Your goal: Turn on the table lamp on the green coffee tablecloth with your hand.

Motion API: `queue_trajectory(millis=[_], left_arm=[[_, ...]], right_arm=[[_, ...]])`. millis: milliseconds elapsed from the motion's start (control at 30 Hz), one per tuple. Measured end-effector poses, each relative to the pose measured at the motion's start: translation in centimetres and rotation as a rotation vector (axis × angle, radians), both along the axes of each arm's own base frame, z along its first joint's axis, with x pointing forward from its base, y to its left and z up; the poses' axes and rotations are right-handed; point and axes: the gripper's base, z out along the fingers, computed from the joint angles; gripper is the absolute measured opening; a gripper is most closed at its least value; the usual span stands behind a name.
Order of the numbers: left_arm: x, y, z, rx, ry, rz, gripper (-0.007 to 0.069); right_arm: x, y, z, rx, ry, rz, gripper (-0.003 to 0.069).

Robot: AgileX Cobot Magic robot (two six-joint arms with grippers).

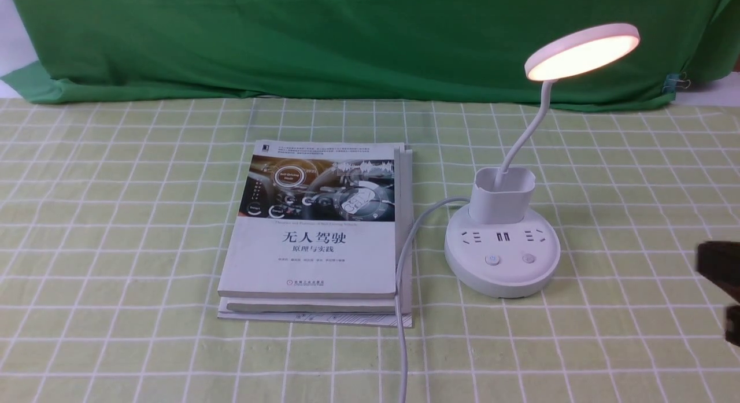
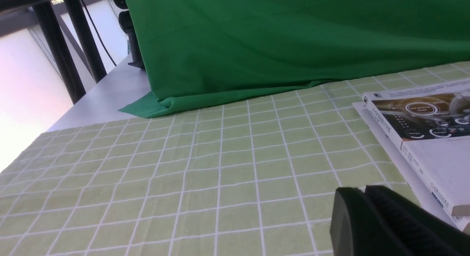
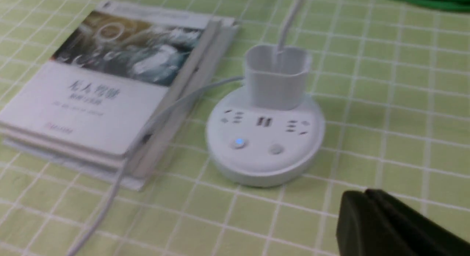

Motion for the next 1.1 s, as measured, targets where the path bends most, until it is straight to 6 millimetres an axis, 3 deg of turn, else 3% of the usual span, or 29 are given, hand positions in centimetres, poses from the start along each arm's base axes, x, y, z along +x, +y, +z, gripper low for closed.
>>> queue_trajectory(millis=[133,200,233,333,1100], left_arm=[[0.0,0.0,0.0,0.000,0.000,0.000,0.0019],[0.0,0.0,0.0,0.000,0.000,0.000,0.0019],[0.0,0.0,0.0,0.000,0.000,0.000,0.0019],[0.0,0.0,0.0,0.000,0.000,0.000,0.0019],[0.0,0.0,0.0,0.000,0.001,0.000,0.0019]], right_arm=[[-3.6,-2.5,-4.1,-0.003,-0.182,-0.166,0.0027],[-4.3,-2.8,-5.6,-0.015,-0.224,-0.202,0.0027],[-5.0,-3.1,-7.6,-0.032,-0.254,-0.235,0.0027],[-5.7,-3.4,-9.7,-0.049,-0.280,-0.265,0.0027],[-6.3,-3.4,-10.3,-0.064,-0.290,-0.267,0.0048]])
